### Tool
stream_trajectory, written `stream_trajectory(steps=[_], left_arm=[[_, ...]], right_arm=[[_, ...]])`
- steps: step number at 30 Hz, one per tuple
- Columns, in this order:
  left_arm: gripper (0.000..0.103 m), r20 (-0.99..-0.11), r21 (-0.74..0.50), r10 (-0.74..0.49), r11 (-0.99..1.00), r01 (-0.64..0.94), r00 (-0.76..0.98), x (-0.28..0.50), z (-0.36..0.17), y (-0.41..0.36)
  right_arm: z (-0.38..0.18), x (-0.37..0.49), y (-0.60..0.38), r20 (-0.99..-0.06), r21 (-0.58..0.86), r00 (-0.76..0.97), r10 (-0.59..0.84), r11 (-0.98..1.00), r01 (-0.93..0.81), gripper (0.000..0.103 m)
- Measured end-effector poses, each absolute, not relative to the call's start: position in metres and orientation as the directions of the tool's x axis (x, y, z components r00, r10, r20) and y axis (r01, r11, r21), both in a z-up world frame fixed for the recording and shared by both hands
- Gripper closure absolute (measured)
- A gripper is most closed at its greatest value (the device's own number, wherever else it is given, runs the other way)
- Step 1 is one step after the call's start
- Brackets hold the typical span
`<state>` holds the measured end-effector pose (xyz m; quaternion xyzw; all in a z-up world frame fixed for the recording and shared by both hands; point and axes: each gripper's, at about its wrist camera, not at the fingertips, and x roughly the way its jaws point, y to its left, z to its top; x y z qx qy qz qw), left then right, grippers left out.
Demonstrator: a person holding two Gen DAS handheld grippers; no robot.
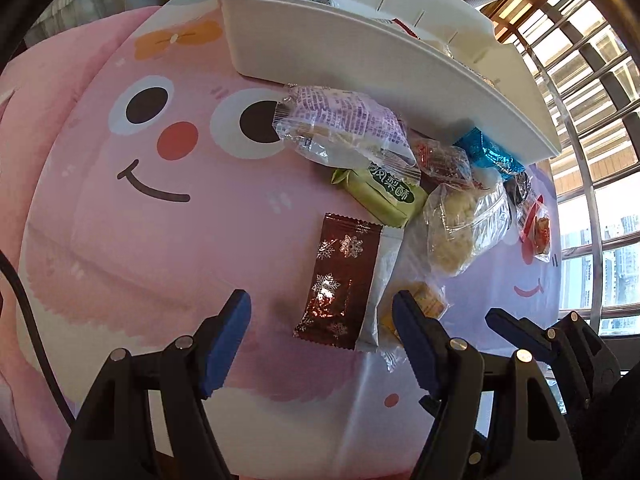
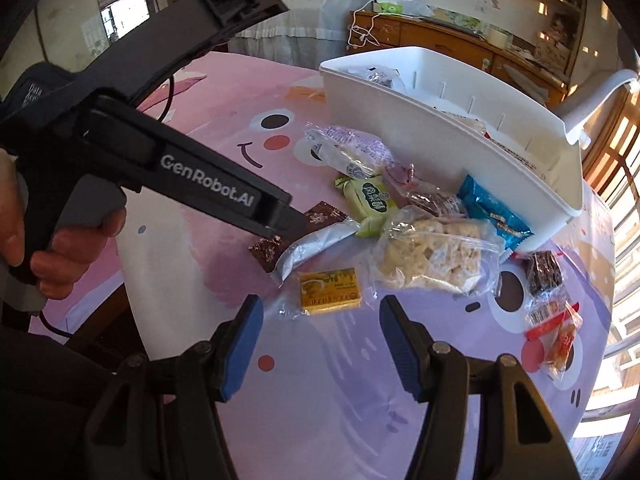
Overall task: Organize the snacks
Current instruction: 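Grasp the brown foil-wrapped packet with left gripper while right grasps the yellow-labelled square packet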
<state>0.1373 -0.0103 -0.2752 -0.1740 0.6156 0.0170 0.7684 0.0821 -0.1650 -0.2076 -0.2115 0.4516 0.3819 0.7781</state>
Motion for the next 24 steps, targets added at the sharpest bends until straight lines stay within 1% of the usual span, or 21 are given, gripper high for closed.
stream_trajectory(steps=[7,11,13,19,22,24], left_arm=[[0.031,-0.961,-0.225,-0.181,0.952,-0.206,0.21,0.149,-0.288,-0.019],[0.036,-0.962,-0.216,-0.177,0.959,-0.185,0.206,0.155,-0.292,-0.022],[0.036,-0.965,-0.208,-0.173,0.963,-0.172,0.199,0.158,-0.293,-0.023],[0.045,-0.966,-0.213,-0.184,0.965,-0.153,0.184,0.168,-0.297,-0.023],[0.053,-0.962,-0.24,-0.214,0.959,-0.152,0.168,0.175,-0.3,-0.024],[0.054,-0.96,-0.249,-0.223,0.956,-0.155,0.167,0.177,-0.302,-0.024]], right_arm=[[-0.223,0.085,-0.153,-0.868,-0.032,0.311,0.388,0.581,-0.813,0.042],[-0.232,0.087,-0.148,-0.877,-0.046,0.304,0.372,0.564,-0.824,0.042],[-0.236,0.088,-0.145,-0.883,-0.052,0.298,0.362,0.557,-0.829,0.042],[-0.243,0.091,-0.139,-0.895,-0.052,0.282,0.346,0.547,-0.835,0.042],[-0.246,0.094,-0.138,-0.899,-0.042,0.271,0.343,0.548,-0.835,0.042],[-0.247,0.095,-0.138,-0.901,-0.038,0.267,0.343,0.549,-0.835,0.042]])
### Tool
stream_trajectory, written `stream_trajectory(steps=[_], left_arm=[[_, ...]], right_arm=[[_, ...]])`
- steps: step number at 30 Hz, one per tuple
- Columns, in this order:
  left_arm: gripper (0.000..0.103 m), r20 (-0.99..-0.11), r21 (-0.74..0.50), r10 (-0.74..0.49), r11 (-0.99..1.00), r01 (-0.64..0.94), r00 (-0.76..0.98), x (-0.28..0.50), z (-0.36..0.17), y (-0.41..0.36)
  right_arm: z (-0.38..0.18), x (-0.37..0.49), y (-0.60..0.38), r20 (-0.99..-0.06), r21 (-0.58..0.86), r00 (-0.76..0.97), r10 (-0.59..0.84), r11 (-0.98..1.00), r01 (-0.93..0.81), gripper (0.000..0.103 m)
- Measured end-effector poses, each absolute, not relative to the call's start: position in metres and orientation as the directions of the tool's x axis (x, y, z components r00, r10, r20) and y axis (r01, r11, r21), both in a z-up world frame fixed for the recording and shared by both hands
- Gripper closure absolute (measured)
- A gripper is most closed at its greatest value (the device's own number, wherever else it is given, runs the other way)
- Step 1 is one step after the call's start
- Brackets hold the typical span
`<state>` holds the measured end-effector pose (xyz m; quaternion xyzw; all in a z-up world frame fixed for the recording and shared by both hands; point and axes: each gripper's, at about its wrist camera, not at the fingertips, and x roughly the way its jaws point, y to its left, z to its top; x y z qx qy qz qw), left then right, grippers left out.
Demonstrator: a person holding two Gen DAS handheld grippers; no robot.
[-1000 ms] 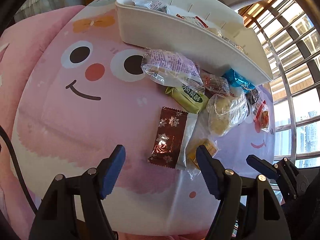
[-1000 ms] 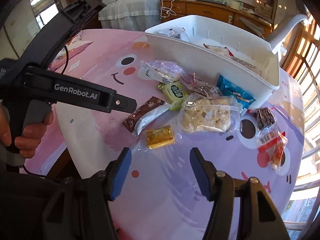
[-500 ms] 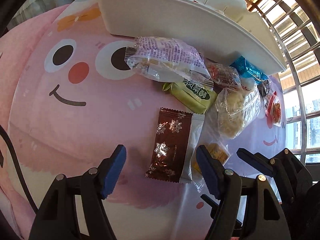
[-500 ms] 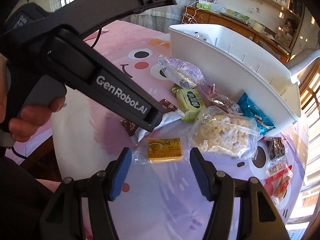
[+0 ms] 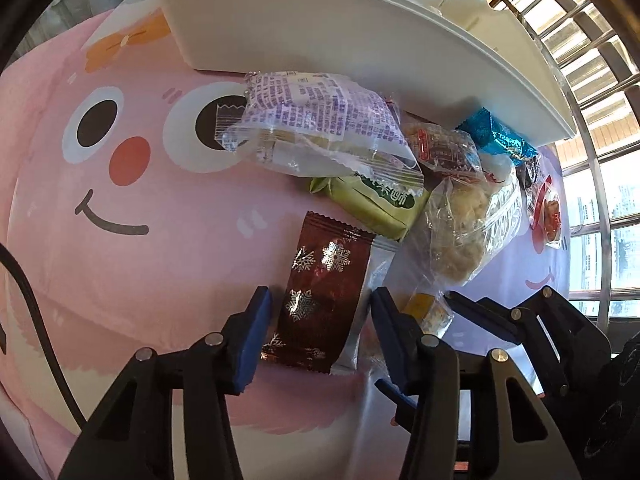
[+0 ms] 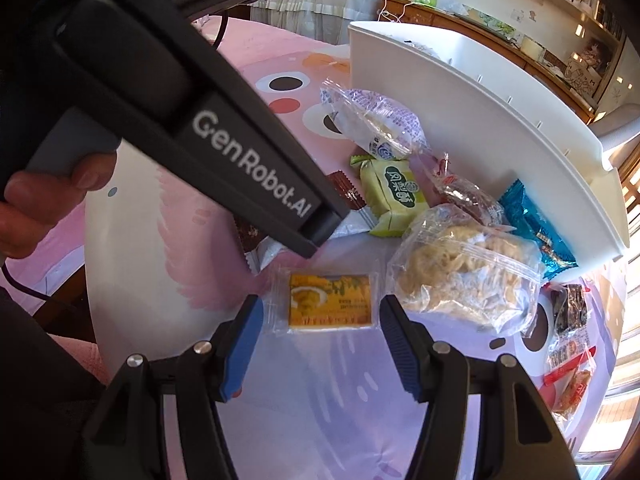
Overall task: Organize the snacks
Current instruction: 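Grasp the brown foil-wrapped packet with left gripper while right grasps the yellow-labelled square packet, then lift both held packets and carry them over the white basket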
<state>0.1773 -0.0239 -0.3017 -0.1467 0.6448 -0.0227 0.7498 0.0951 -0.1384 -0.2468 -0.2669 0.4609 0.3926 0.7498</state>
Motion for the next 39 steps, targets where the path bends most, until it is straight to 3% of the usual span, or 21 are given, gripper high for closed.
stream_trajectory(steps=[7,22,39], left_arm=[[0.061,-0.956,-0.265,-0.236,0.949,-0.171,0.173,0.18,-0.301,-0.013],[0.069,-0.939,-0.318,-0.276,0.924,-0.214,0.204,0.159,-0.3,0.005],[0.073,-0.942,-0.282,-0.209,0.916,-0.285,0.261,0.11,-0.279,0.016]], right_arm=[[-0.25,0.098,-0.14,-0.896,-0.028,0.27,0.354,0.561,-0.828,0.042],[-0.252,0.1,-0.139,-0.897,-0.075,0.307,0.317,0.576,-0.814,0.054],[-0.242,0.077,-0.155,-0.918,0.004,0.249,0.309,0.634,-0.773,0.057]])
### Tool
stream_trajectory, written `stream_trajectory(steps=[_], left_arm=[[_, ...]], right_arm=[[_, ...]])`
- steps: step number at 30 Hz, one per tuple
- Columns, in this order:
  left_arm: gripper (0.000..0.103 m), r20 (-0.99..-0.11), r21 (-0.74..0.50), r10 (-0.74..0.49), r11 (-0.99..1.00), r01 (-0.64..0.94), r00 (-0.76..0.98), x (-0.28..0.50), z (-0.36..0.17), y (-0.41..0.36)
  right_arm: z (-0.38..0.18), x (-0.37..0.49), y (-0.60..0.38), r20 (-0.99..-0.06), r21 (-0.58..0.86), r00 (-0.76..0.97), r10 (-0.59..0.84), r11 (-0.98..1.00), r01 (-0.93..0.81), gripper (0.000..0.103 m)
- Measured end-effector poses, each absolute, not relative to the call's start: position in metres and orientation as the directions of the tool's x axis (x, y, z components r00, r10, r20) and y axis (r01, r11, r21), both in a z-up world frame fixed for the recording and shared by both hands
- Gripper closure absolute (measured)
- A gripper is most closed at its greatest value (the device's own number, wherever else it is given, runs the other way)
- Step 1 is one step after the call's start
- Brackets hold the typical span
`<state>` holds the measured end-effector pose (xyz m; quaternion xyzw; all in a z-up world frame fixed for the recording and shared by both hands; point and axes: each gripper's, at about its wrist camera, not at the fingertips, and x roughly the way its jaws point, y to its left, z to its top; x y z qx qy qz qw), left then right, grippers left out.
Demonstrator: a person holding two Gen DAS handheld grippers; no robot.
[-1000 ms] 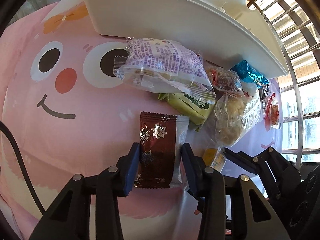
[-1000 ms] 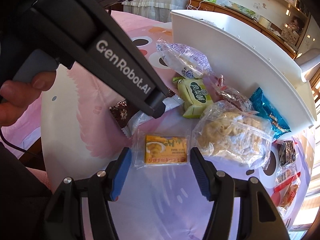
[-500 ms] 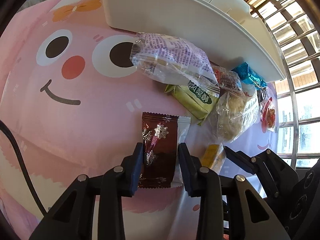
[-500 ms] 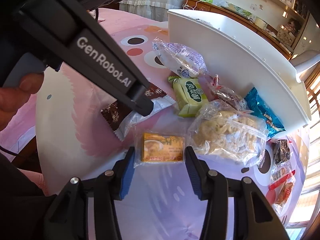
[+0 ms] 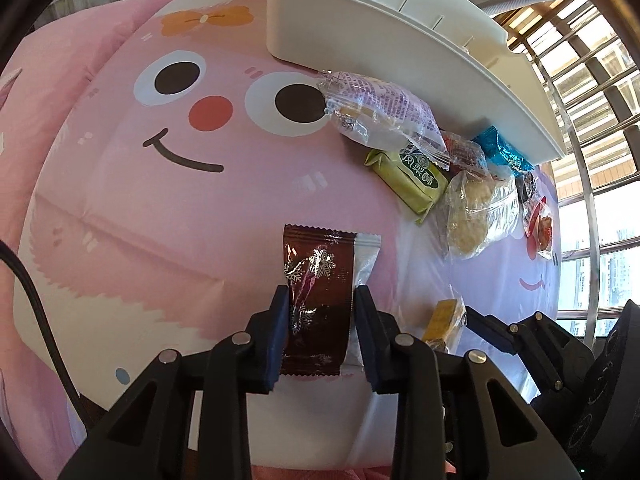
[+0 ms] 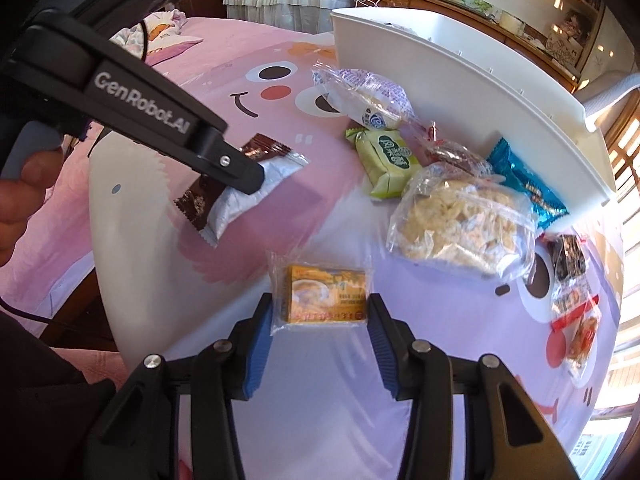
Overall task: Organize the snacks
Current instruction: 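Lift both held packets and carry them over the white basket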
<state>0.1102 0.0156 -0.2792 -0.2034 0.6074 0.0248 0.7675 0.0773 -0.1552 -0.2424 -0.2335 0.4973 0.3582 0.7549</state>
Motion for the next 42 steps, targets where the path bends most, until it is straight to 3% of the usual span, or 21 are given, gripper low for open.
stream_trajectory(steps=[10,19,31,42], left_arm=[[0.073,-0.924,-0.308,-0.206,0.9,-0.309,0.321,0.086,-0.233,0.032],[0.073,-0.922,-0.254,-0.155,0.934,-0.251,0.354,0.092,-0.172,0.035],[0.073,-0.9,-0.192,-0.137,0.977,-0.096,0.413,0.14,-0.101,0.017],[0.073,-0.887,-0.155,-0.15,0.988,0.025,0.436,0.212,-0.074,0.017]], right_arm=[[-0.22,0.07,-0.172,-0.904,0.071,0.235,0.357,0.668,-0.741,0.057],[-0.182,0.087,-0.187,-0.865,0.053,0.327,0.38,0.717,-0.695,0.057],[-0.142,0.135,-0.209,-0.814,0.027,0.458,0.358,0.81,-0.586,0.057],[-0.115,0.198,-0.219,-0.766,-0.046,0.583,0.27,0.882,-0.469,0.057]])
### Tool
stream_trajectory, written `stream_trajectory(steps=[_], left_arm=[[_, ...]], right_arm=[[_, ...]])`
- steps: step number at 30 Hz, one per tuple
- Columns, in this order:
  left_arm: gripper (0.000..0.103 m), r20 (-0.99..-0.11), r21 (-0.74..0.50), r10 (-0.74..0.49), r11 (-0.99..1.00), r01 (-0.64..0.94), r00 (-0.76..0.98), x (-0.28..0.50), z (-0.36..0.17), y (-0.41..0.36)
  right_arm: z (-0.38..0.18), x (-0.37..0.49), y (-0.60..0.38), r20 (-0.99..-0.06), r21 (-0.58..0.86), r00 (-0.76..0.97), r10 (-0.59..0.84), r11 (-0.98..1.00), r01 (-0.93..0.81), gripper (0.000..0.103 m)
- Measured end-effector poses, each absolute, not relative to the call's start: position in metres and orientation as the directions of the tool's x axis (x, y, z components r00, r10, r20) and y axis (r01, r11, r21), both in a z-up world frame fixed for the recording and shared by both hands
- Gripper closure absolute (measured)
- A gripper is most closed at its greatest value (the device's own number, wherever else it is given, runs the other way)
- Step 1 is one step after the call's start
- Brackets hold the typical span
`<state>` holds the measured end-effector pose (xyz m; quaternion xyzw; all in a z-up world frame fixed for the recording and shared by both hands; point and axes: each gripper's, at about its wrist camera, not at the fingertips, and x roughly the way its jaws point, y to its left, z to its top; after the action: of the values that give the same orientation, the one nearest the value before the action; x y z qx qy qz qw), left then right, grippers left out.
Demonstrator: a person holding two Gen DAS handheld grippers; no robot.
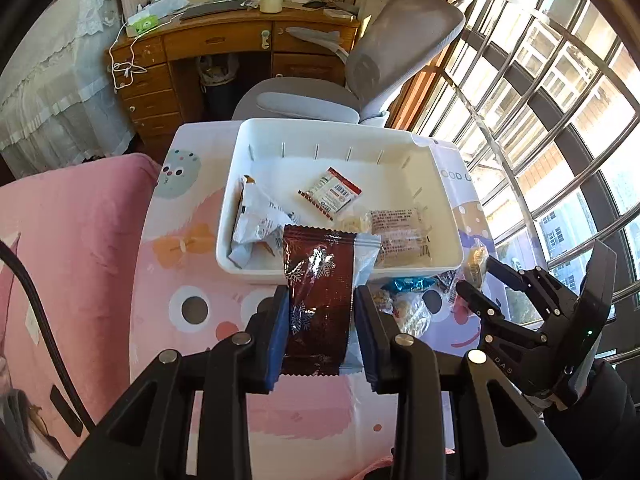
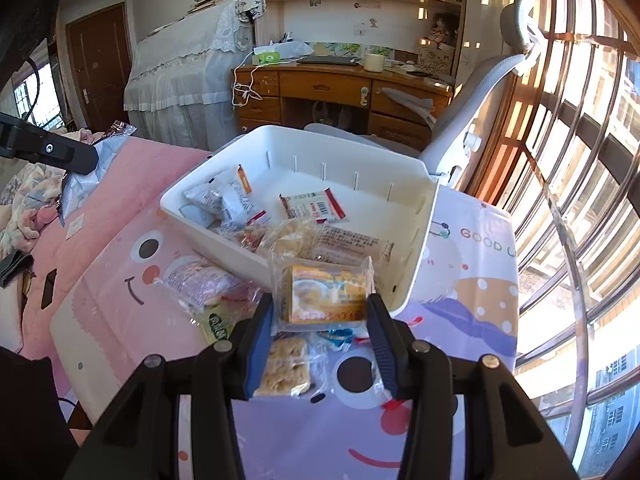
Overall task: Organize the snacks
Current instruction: 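Lift both held packets and carry them over the white basket, then lower both packets into the basket and open both grippers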
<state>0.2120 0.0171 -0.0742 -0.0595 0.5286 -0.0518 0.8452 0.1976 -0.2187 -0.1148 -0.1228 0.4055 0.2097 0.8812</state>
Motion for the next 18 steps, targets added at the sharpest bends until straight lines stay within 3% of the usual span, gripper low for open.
stream_trajectory(steps=[18], left_arm=[[0.072,-0.917,-0.13,-0.162,0.985,0.112,0.365,0.345,-0.103,0.037]], right_arm=[[-0.106,0.289,-0.175,-0.75,-0.114,0.638,0.177,0.915,-0.387,0.057]])
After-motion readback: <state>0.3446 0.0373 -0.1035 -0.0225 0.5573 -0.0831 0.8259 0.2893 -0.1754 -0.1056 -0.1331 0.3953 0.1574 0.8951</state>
